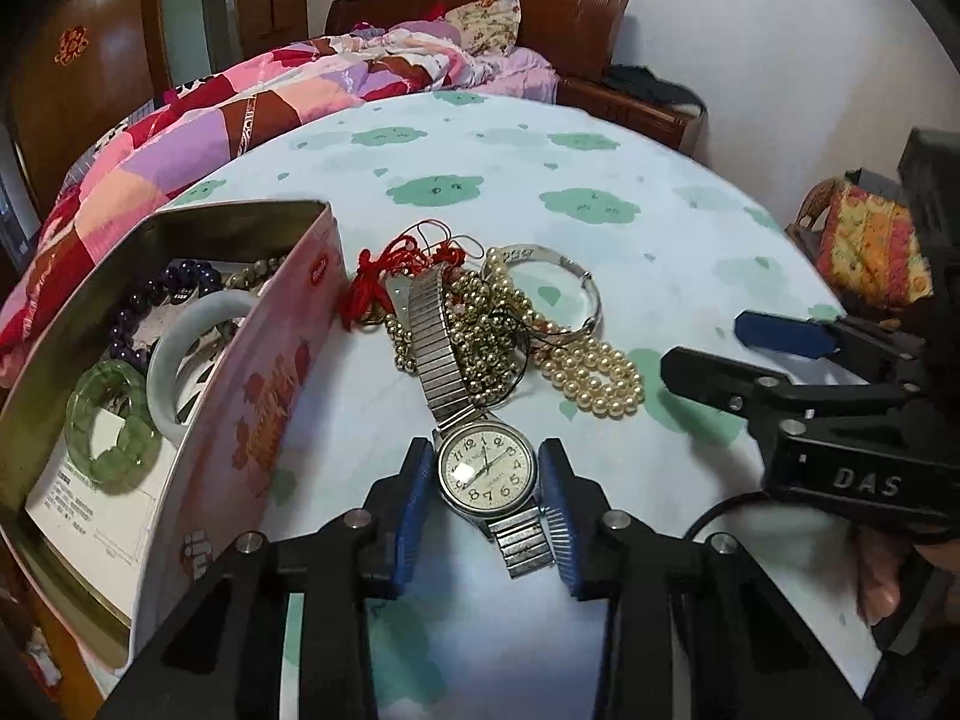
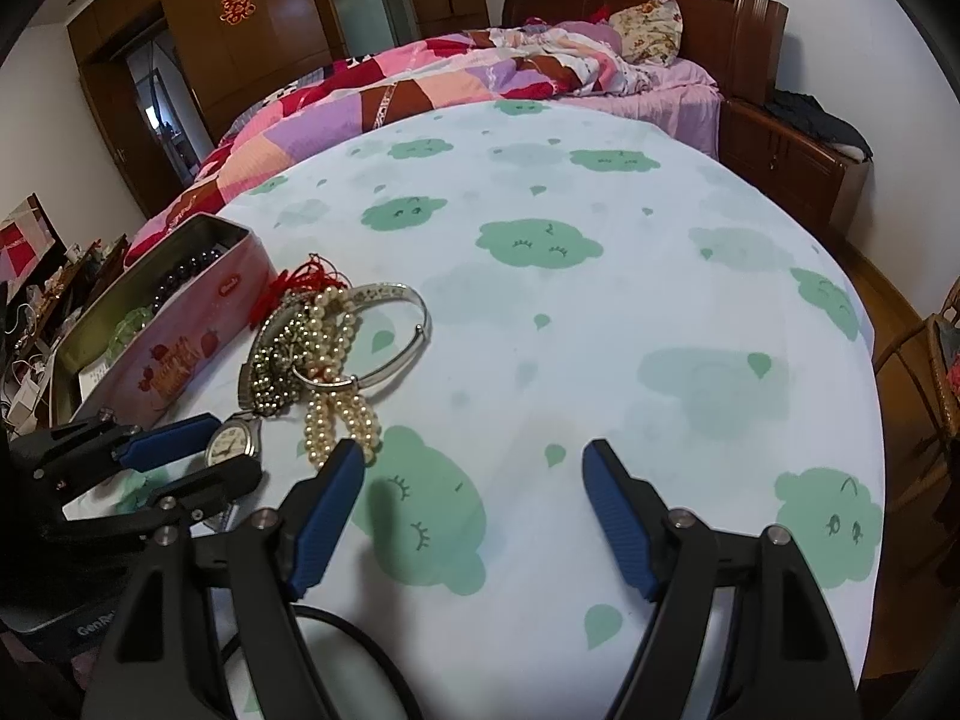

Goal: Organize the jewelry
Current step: 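Move the left tool to the silver wristwatch and close around it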

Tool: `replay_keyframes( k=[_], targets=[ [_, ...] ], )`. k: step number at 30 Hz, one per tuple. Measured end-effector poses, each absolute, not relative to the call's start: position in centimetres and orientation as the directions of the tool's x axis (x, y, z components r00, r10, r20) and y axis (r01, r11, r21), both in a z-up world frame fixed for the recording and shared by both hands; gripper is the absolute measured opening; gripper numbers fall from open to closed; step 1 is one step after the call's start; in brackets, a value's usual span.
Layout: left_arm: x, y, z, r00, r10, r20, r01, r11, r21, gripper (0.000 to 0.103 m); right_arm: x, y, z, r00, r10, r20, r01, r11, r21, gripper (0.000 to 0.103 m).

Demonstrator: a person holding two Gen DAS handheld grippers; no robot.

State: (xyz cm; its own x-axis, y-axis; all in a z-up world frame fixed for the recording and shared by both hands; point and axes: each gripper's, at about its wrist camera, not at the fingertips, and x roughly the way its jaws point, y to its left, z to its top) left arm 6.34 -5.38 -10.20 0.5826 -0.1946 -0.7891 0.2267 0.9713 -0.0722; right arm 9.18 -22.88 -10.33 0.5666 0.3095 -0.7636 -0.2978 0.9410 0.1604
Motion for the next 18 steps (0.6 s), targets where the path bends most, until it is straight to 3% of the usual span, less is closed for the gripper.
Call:
replay_keyframes(
  k=[18],
  targets=[
    [3.5, -2.8, -3.1, 0.727, -0.243, -0.642, 0.216, 0.969, -0.121, 0.036, 8.8, -22.5, -9.6, 0.583, 0.325, -0.744, -0.327, 0.933, 0.152, 0.075]
  ],
)
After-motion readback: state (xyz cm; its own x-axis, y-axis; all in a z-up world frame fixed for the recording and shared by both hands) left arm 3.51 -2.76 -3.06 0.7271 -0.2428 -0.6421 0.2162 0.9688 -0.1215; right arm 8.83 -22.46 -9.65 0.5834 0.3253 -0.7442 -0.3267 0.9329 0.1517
